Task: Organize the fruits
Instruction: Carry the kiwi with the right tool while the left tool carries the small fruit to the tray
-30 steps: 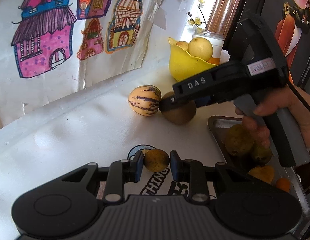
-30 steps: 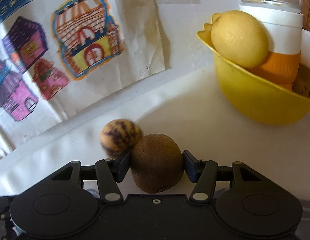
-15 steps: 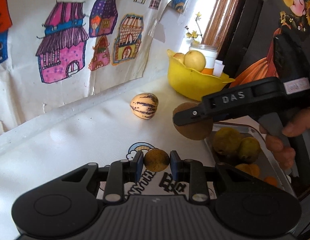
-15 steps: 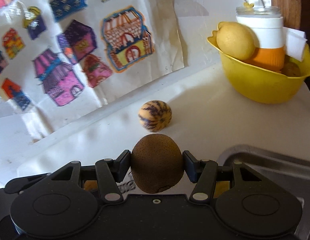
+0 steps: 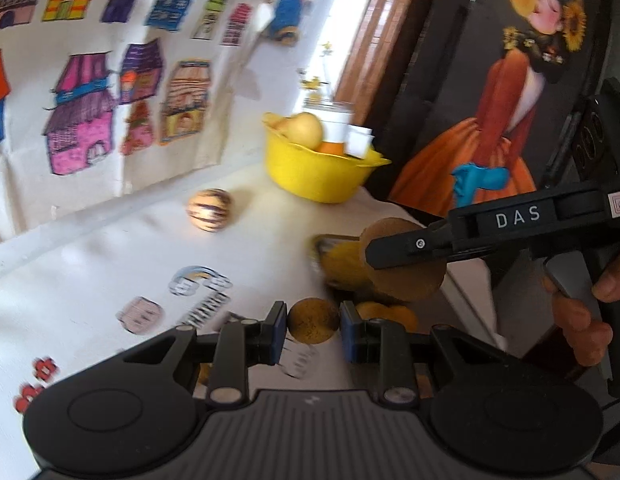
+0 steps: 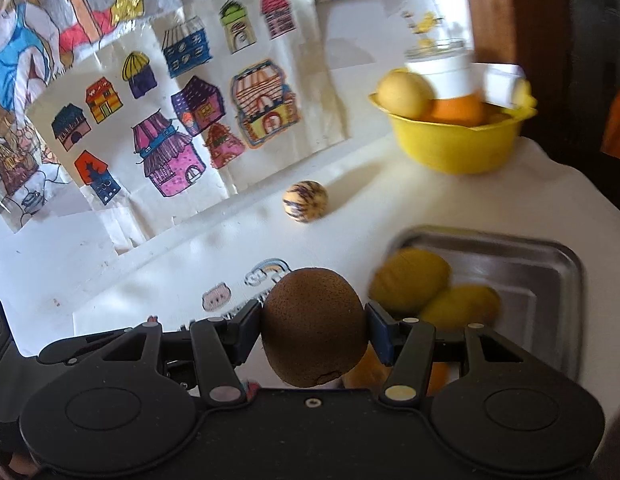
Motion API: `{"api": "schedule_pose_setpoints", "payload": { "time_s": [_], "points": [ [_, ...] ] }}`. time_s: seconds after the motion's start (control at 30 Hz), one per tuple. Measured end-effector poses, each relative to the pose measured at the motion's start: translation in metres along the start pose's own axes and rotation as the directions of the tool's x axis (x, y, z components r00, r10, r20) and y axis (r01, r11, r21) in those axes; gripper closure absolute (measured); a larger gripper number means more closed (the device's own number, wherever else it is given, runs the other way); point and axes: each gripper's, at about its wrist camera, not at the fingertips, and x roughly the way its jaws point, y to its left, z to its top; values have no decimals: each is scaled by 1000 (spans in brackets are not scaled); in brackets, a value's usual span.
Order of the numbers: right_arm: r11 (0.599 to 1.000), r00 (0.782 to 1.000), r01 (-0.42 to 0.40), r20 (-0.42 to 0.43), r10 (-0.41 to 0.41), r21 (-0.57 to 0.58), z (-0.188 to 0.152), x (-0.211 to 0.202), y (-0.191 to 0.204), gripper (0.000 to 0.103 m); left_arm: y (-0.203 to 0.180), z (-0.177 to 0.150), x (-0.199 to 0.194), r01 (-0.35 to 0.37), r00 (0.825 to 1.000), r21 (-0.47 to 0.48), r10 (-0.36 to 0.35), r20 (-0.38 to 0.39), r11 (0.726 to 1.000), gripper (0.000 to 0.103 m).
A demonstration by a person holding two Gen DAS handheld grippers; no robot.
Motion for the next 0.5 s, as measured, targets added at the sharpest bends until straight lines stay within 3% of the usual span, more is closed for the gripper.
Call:
{"api": "schedule_pose_setpoints", "payload": {
  "time_s": [0.27, 0.5],
  "points": [
    [995, 998, 60, 14, -62, 81, -51, -50, -34, 45, -50, -28, -6, 93, 995, 24, -92, -38, 995, 72],
    [985, 994, 109, 14, -112, 131, -94, -65, -60, 45, -83, -54, 7, 129, 987, 47, -124, -98, 991, 72]
  ]
}}
